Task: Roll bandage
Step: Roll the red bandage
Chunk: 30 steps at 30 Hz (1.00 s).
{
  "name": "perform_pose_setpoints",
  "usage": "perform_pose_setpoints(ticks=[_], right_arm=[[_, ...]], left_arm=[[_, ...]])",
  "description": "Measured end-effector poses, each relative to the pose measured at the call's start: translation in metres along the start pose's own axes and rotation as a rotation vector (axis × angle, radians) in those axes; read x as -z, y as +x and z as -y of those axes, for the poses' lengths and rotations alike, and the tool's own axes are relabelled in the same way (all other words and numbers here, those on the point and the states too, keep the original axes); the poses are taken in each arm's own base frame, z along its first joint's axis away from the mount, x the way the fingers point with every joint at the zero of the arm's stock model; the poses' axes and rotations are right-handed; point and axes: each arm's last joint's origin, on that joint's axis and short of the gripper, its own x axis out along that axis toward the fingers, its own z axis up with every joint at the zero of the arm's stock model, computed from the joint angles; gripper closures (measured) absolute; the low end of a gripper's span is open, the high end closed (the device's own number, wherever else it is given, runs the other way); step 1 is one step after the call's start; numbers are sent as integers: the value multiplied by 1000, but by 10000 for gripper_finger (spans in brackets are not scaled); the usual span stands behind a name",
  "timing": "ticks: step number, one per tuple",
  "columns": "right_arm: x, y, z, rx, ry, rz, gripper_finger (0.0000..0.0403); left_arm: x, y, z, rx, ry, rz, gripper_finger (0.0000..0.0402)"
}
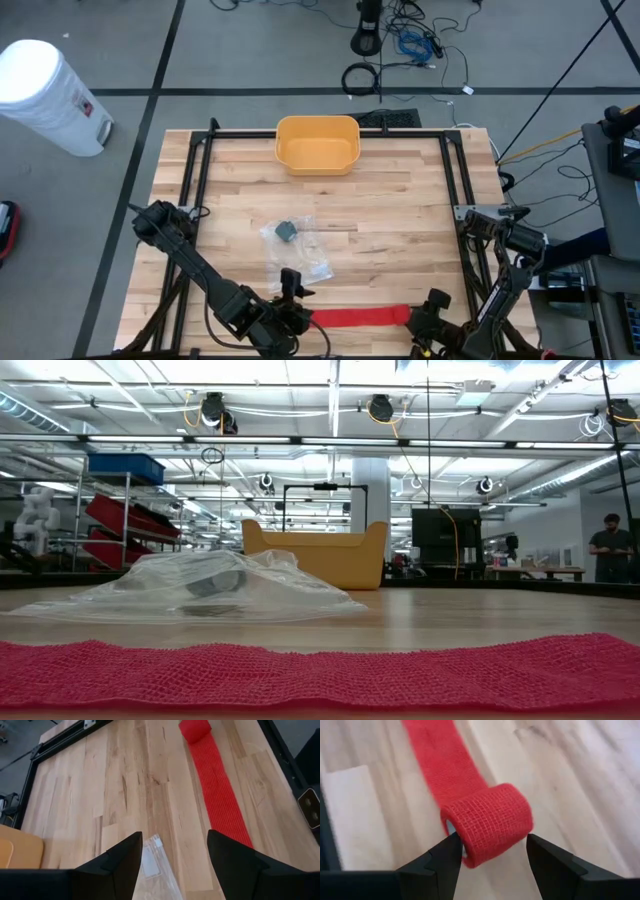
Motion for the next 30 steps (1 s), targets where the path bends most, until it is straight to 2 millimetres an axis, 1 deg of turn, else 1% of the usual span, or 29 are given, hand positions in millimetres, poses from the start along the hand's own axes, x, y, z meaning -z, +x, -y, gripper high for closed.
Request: perform_pose_setpoints(ticks=[10,18,21,24,30], right_arm=[[-11,13,11,151,-58,14,197],[-12,20,10,173,-114,75,201],[-11,20,7,152,-145,117,215],[-11,20,5,134,-178,146,239],[-11,19,3,129,-229,127,285]], left_arm=[[0,0,0,-1,-2,0,171],[0,0,0,-1,0,-1,171],[0,0,0,-1,-1,-1,171],[0,0,0,-1,-1,-1,171],[0,0,0,-1,-2,-1,171]])
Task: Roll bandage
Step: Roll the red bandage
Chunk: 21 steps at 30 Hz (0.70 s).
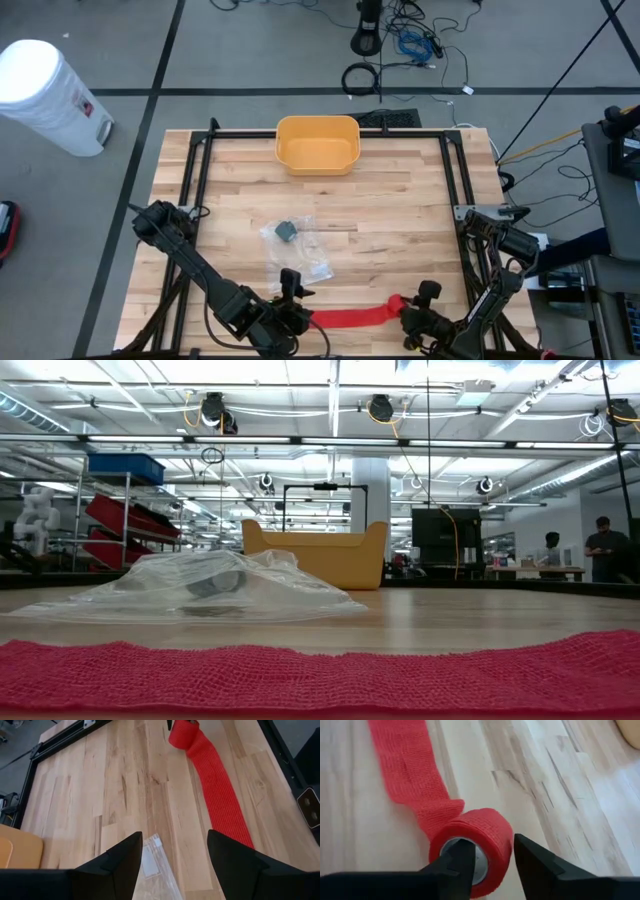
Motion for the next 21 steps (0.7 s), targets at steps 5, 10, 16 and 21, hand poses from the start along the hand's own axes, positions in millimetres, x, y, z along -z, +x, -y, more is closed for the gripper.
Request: perform_pose_setpoints(ticks=[5,10,16,21], right_arm=[[-5,-6,-1,-8,-25,-4,300],[-10,-12,0,6,-52,-20,301],[-9,-12,1,3,-59,-82,301],[-9,-12,1,7,-62,-85,303]], left_arm=[[0,0,0,0,0,0,171],[0,0,0,0,0,1,171],[0,0,0,0,0,1,171],[0,0,0,0,0,1,171]])
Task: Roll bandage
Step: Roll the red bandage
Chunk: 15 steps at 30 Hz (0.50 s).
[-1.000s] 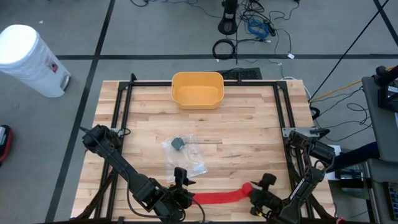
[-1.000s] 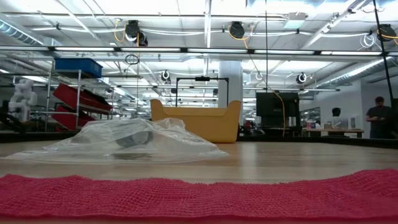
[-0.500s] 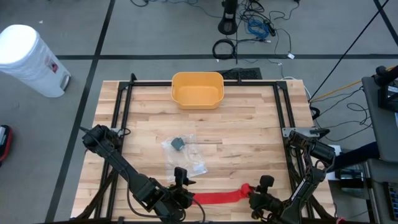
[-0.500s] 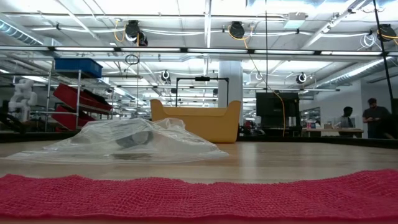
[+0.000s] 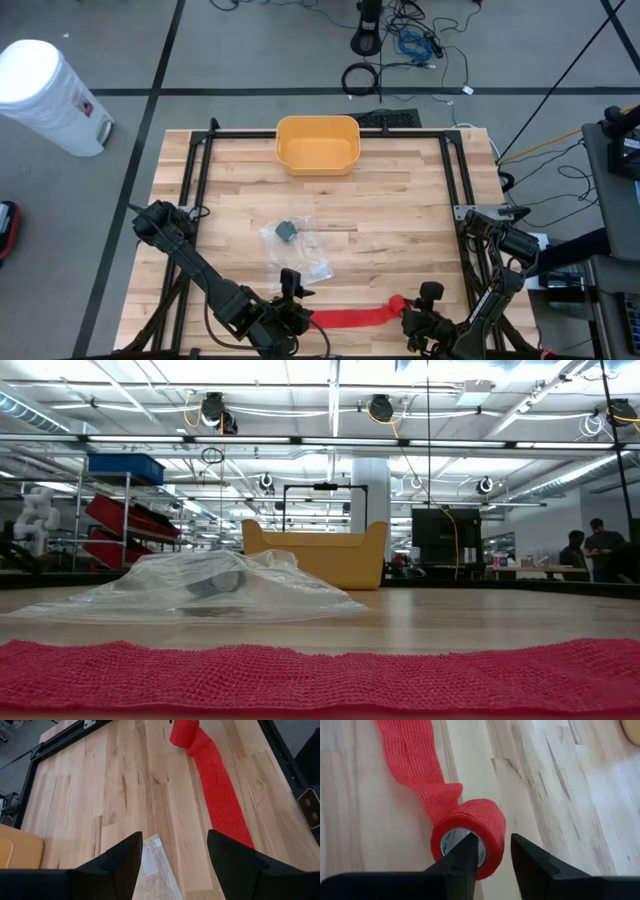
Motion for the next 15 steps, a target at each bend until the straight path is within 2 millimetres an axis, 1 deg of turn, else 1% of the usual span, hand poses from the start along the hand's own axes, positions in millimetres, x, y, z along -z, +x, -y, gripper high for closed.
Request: perform_pose_setpoints(ticks=[10,15], right_arm=[[1,0,0,-6,-4,-52,341],[-1,-4,-1,-21,-6,-49,348]], left_arm=[[0,0,0,0,0,0,171],[0,0,0,0,0,0,171]])
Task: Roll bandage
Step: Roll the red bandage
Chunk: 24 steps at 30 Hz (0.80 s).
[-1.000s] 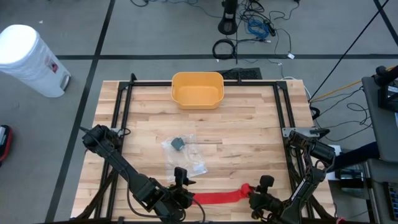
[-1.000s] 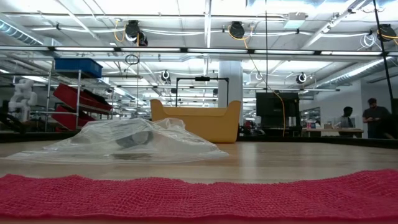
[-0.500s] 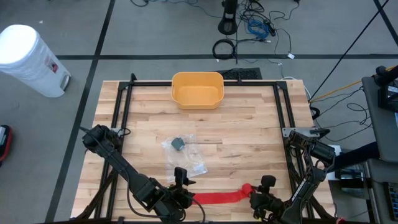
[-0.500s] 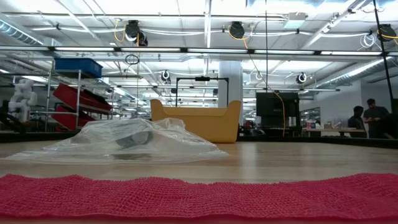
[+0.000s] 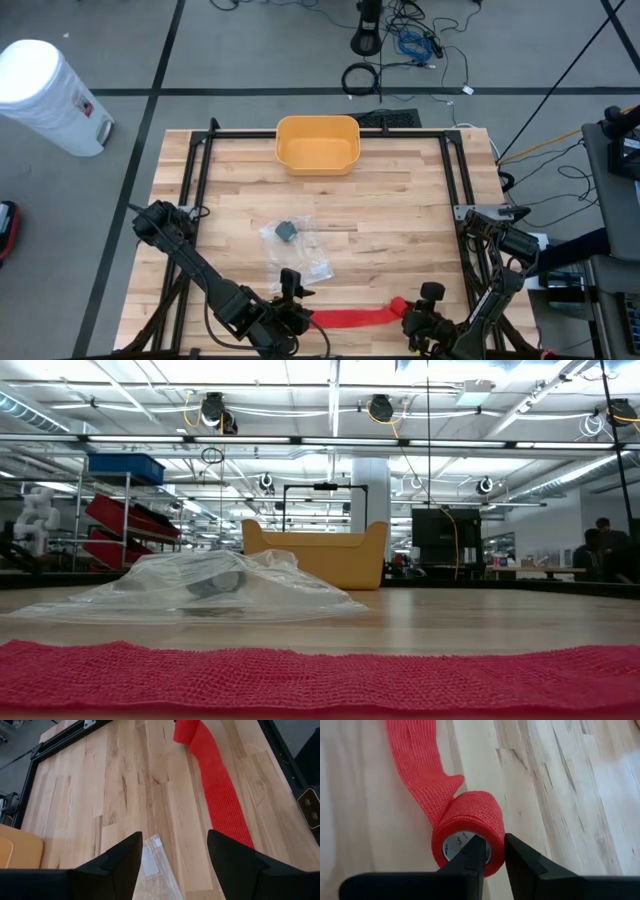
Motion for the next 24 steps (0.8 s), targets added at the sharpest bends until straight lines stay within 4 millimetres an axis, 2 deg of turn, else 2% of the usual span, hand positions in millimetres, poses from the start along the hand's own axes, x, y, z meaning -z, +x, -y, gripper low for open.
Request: perform_pose_setpoints(ticks=[16,24], right_arm=[[-6,-6,-1,-5,-4,38,349],[-19,-18,-4,-10,-20,190,349]], left_arm=[[0,0,0,-3,-1,1,171],[-2,-1,1,1,-3,16,171]])
